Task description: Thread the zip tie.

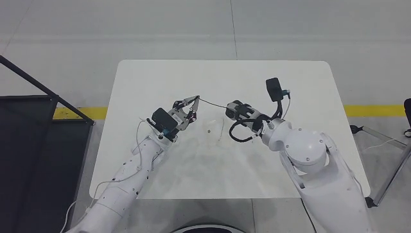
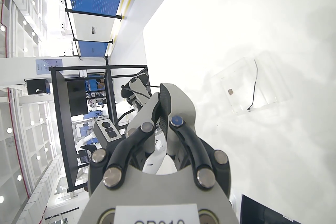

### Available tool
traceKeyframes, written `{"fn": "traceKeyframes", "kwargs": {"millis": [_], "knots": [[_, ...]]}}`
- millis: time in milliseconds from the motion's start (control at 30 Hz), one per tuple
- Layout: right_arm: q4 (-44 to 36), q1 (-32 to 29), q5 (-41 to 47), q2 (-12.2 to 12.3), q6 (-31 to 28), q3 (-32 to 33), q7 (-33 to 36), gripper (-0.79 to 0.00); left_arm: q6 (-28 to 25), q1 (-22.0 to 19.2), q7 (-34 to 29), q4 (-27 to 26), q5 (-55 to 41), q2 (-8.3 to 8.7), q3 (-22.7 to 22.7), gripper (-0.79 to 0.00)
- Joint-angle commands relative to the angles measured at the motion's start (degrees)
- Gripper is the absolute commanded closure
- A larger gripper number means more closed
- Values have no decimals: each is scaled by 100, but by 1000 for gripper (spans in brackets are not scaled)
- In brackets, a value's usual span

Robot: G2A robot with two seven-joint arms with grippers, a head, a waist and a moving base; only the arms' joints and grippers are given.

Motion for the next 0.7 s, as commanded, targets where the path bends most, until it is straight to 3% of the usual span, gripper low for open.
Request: {"fn": "traceKeyframes", "kwargs": {"millis": [0,667], "knots": [[-6,-11,-7,1,-4,7,6,0,0,0,0,0,0,0,0,0],[-20,-42,-64,3,3,40,67,0,0,0,0,0,0,0,0,0]]}}
